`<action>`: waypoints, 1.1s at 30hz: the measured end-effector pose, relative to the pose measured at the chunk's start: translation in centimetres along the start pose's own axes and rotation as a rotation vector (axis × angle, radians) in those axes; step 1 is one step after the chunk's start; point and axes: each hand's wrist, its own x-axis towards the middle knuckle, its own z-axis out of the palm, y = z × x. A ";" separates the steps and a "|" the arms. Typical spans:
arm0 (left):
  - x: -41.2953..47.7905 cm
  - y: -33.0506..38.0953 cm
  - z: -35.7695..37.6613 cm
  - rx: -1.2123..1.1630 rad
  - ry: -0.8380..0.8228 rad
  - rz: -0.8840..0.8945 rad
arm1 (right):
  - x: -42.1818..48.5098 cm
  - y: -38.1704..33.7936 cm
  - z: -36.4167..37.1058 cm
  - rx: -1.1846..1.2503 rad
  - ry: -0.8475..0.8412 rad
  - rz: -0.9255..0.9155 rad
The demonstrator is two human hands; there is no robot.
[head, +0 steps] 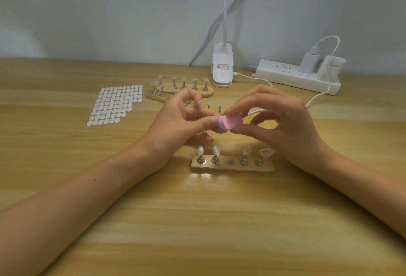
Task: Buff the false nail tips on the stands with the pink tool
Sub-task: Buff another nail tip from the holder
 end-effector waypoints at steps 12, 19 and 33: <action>0.0 0.0 0.1 0.035 -0.044 0.037 | 0.1 1.3 -1.1 0.002 0.167 0.207; -0.1 -0.1 -0.1 0.027 0.032 0.058 | -0.2 0.7 -0.4 -0.001 0.106 0.152; 0.0 -0.2 0.2 0.184 0.045 0.079 | 0.0 0.3 0.1 0.003 0.026 0.037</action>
